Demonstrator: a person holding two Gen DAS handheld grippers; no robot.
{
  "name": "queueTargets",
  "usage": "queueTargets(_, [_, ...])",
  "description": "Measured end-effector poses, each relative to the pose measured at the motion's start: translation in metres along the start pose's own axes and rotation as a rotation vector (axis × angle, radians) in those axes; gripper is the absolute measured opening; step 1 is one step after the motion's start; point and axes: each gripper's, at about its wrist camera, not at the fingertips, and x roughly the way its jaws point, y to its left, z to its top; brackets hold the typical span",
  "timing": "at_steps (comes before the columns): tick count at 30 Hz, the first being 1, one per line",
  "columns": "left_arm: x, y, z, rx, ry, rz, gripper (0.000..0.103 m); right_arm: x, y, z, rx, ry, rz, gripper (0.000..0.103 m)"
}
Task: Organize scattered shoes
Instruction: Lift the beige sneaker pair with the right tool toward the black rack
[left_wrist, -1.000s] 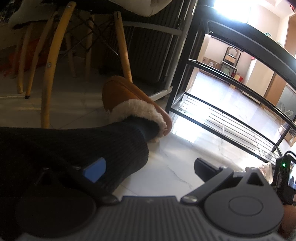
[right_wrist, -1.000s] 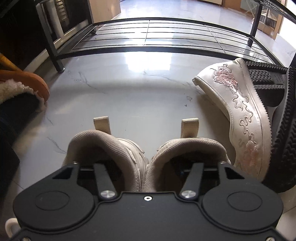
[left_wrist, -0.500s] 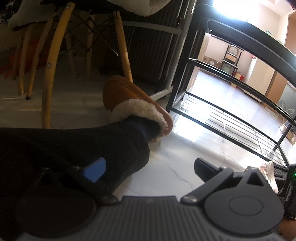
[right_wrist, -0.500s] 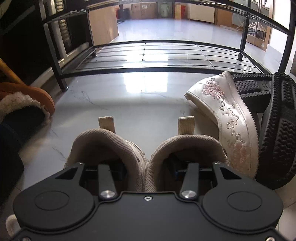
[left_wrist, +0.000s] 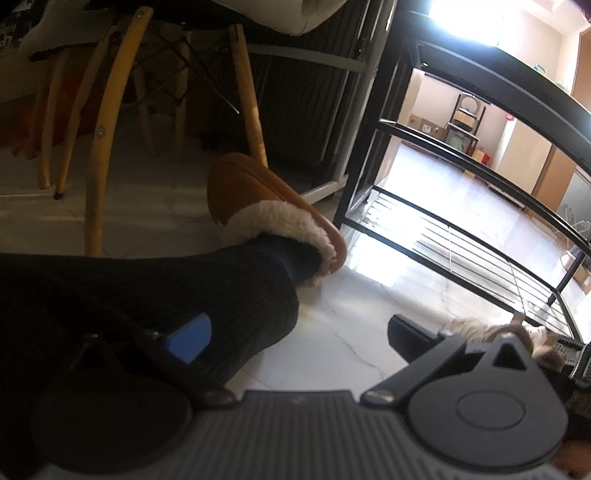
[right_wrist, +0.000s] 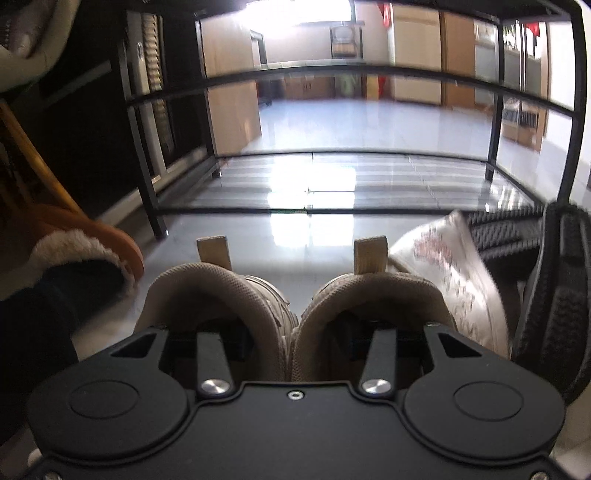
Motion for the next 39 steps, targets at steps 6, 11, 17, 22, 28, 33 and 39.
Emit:
queueTargets(6, [0.003, 0.000, 0.001, -0.002, 0.002, 0.009, 0.102, 0.009, 0.006, 0.033, 0.004, -0.080, 0.022, 0.041])
queueTargets(11, [0.009, 0.002, 0.003, -0.019, 0.003, 0.005, 0.102, 0.012, 0.009, 0.059, 0.008, -0.188, 0.013, 0.038])
queueTargets(17, [0.017, 0.002, 0.010, -0.057, 0.029, 0.016, 0.102, 0.022, 0.013, 0.100, 0.008, -0.281, -0.005, 0.037])
queueTargets(22, [0.025, 0.003, 0.008, -0.088, 0.067, -0.015, 0.102, 0.021, 0.020, 0.140, 0.007, -0.363, 0.010, 0.037])
queueTargets(28, [0.038, -0.003, -0.001, -0.090, 0.156, -0.090, 0.102, 0.023, 0.031, 0.203, -0.010, -0.453, 0.053, 0.037])
queueTargets(33, [0.036, -0.005, -0.002, -0.097, 0.143, -0.149, 0.102, 0.044, 0.041, 0.256, 0.002, -0.482, 0.055, 0.037])
queueTargets(39, [0.030, -0.003, -0.001, -0.125, 0.108, -0.185, 0.102, 0.084, 0.054, 0.298, 0.016, -0.475, 0.002, 0.037])
